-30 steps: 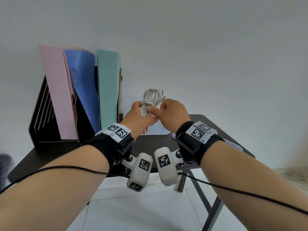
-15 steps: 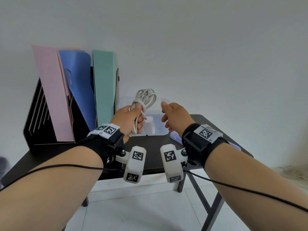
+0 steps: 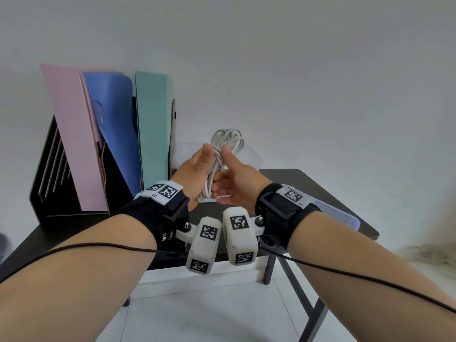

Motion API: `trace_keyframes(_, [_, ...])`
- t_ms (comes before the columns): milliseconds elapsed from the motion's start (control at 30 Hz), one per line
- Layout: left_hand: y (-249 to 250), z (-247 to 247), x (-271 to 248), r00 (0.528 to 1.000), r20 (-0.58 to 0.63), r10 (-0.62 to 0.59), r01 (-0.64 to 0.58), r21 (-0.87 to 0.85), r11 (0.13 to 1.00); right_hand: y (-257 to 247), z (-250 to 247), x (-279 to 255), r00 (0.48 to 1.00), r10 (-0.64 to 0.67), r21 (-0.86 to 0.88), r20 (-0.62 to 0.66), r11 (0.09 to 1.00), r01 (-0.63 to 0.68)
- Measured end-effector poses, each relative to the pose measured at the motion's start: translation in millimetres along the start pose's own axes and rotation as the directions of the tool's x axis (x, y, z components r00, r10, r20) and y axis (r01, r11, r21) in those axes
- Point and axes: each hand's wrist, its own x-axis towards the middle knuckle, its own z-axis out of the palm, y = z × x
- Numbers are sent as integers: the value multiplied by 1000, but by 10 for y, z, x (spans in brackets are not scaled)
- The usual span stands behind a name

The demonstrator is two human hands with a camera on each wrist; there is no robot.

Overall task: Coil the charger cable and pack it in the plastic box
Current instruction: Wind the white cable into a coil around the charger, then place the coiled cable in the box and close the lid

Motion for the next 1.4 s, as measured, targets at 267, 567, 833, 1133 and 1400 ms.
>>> trace_keyframes(267, [78, 18, 34, 988, 13, -153, 147, 204, 968, 52, -9, 162, 971, -205, 185, -119, 957, 225])
trace_keyframes(567, [279, 58, 122, 970, -163, -182, 227, 323, 919, -136, -33, 182, 881, -379, -39, -284, 923, 384])
trace_keyframes(833, [298, -246, 185, 953, -284, -103, 207, 366, 907, -379, -194, 362, 843, -426, -243, -330, 901, 360])
trace_keyframes(1133, [143, -475, 440, 976, -111, -187, 194, 834, 517, -689, -479, 788, 943, -295, -650, -152, 749, 130])
trace_keyframes(1400, [-39, -487, 576, 979, -96, -181, 142, 955, 262, -715, -376, 1024, 987, -155, -950, -31, 311, 19])
